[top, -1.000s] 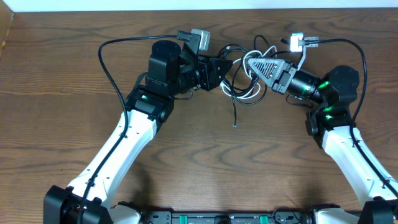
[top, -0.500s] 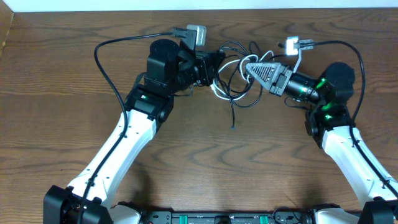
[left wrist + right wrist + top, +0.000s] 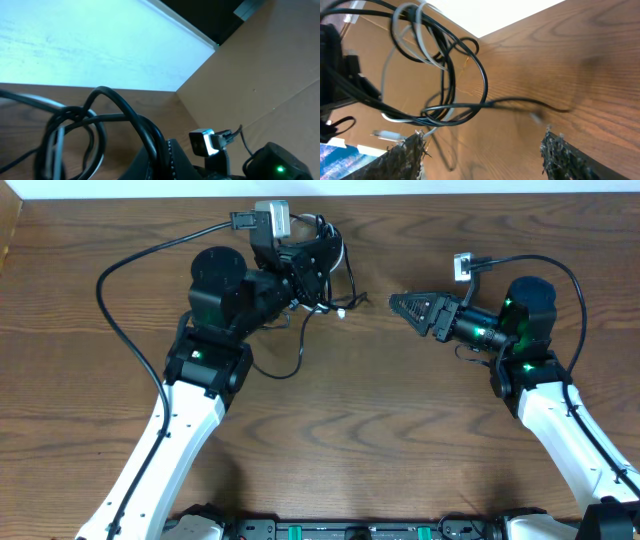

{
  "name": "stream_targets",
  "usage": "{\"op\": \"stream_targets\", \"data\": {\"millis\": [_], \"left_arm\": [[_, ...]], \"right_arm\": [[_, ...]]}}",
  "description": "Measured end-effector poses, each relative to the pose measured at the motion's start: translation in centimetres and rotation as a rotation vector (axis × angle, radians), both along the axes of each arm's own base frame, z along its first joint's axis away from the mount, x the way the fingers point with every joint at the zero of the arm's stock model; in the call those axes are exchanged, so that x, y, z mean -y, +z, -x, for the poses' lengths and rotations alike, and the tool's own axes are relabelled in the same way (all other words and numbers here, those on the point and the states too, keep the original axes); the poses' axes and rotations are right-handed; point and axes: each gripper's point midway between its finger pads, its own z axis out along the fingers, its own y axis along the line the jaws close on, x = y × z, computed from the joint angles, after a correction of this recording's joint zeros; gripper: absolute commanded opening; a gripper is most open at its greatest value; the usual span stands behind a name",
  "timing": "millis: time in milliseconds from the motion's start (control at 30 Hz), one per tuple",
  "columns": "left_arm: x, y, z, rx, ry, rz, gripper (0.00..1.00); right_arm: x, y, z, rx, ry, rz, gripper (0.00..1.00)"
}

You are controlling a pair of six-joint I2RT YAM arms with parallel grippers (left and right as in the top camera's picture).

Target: Untangle cables

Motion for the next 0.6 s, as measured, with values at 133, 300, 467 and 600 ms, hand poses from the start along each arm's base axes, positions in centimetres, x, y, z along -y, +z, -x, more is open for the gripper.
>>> {"op": "stream_targets", "data": {"millis": [133,300,467,600], "left_arm": [[0.0,0.1,0.1,-0.002,0.000,0.003,0.07],[0.0,0.0,0.1,-0.012,0.001,0.010,0.07],[0.3,0.2,0.3,-0.028,-0.019,0.032,0.07],[1.0,0.8,1.1,-0.019,-0.082,0.054,0.07]], "right_arm": [[0.0,0.0,0.0,0.003,0.000,0.002,0.76],[-0.2,0.0,0.1,-0.001,0.003,0.000,0.77],[-1.3,0.0,0.6,-0.016,0.025,-0.010,0.77],[-2.4,0.0,1.1,-0.018,0.046,-0.009,0.77]]}}
